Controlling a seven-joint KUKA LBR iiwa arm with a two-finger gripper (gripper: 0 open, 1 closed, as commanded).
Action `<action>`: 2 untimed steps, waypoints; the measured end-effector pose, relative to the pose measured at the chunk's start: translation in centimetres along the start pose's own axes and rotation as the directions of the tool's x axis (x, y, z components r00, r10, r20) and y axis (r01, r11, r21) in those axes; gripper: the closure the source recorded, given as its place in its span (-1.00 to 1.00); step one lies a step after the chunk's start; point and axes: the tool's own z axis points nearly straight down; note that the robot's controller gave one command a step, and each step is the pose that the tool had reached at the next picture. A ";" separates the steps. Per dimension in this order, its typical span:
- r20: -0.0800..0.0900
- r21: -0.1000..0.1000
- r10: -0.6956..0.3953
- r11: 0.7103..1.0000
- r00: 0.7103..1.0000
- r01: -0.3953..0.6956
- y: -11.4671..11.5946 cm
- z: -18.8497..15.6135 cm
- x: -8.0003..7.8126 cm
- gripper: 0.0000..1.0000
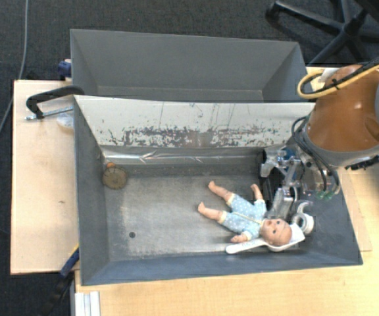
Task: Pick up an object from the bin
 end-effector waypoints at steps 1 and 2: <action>0.003 -0.003 0.026 1.000 1.000 -0.026 3.8 -0.1 0.0 -1.00; 0.007 -0.001 0.019 1.000 1.000 -0.019 2.2 7.6 2.8 -1.00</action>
Offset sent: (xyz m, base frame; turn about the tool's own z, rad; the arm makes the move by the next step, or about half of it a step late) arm -0.0323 0.0226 -0.0893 0.0175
